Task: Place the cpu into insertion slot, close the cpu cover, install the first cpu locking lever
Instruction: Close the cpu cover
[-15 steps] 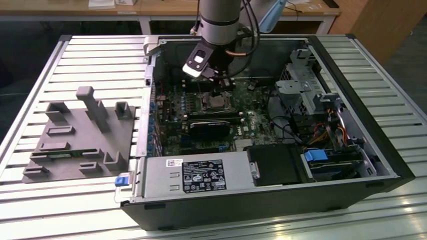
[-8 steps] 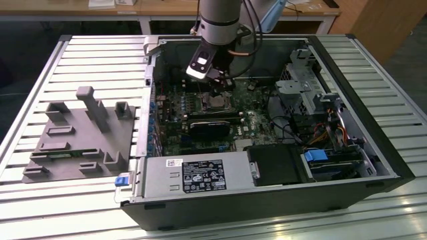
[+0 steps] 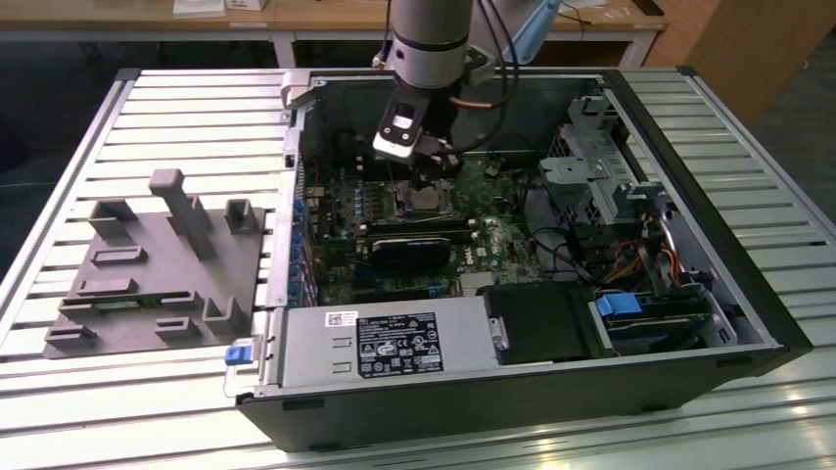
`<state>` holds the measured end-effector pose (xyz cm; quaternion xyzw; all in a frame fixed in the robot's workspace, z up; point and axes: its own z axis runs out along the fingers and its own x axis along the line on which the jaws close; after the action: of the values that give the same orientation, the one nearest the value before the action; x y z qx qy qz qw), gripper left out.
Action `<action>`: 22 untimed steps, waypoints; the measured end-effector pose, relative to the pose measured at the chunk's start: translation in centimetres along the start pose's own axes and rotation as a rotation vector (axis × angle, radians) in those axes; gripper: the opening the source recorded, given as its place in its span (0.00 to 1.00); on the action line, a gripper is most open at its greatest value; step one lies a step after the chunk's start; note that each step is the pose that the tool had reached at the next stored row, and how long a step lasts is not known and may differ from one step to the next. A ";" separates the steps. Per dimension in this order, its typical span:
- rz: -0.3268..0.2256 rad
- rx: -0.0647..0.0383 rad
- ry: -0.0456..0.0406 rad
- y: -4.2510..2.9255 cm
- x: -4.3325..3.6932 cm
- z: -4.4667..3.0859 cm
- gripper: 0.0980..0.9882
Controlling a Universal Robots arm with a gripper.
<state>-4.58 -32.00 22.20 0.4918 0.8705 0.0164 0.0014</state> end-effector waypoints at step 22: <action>-0.306 0.004 0.0091 -0.01 0.01 0.08 0.00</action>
<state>-4.60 -32.00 22.11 0.3534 0.9353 0.0164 -0.0010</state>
